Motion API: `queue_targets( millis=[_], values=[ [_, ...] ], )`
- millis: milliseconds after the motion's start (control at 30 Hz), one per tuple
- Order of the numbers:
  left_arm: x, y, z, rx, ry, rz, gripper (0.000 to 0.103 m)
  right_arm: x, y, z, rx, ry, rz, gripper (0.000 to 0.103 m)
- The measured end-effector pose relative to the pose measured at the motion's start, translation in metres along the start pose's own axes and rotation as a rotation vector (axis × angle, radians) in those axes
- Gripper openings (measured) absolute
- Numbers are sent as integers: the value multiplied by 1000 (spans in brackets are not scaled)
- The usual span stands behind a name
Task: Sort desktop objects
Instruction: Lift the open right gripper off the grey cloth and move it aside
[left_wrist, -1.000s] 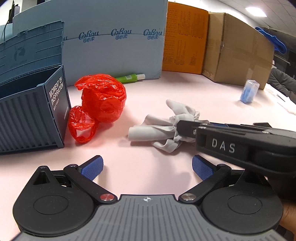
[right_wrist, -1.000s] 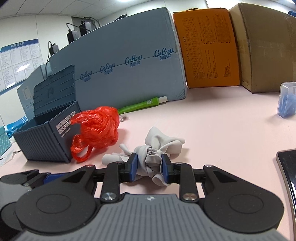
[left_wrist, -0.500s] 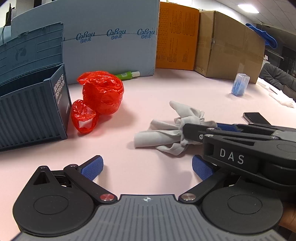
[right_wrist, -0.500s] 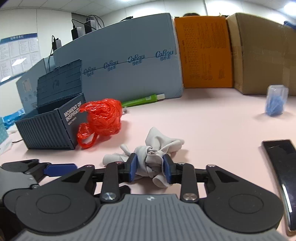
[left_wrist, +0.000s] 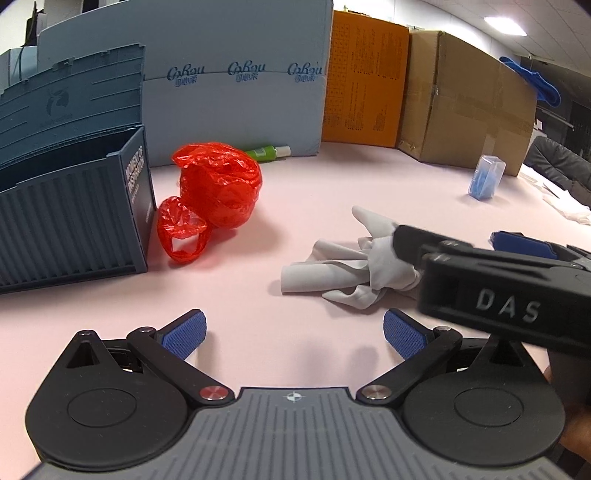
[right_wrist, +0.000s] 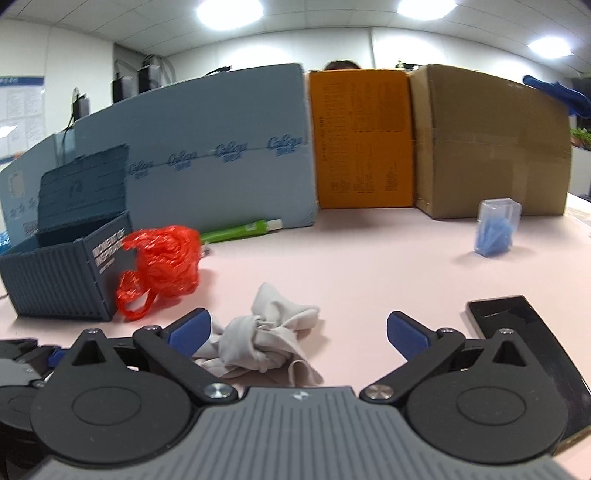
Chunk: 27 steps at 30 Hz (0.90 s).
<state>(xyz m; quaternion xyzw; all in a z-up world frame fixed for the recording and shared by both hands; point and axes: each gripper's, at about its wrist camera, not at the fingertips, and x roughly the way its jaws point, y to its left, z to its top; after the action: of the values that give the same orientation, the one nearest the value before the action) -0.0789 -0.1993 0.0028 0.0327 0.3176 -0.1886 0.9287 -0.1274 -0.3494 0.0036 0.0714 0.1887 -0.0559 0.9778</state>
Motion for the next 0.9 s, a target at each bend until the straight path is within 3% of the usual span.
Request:
queue_targets(
  millis=[400, 667, 900],
  values=[
    [-10, 0, -2, -4, -67, -30, 103, -2, -9, -1, 67, -2, -95, 103],
    [-12, 2, -1, -9, -90, -100, 103, -4, -13, -2, 91, 0, -139, 103],
    [-13, -5, -2, 50, -97, -167, 103, -6, -23, -2, 143, -5, -143, 103]
  ],
)
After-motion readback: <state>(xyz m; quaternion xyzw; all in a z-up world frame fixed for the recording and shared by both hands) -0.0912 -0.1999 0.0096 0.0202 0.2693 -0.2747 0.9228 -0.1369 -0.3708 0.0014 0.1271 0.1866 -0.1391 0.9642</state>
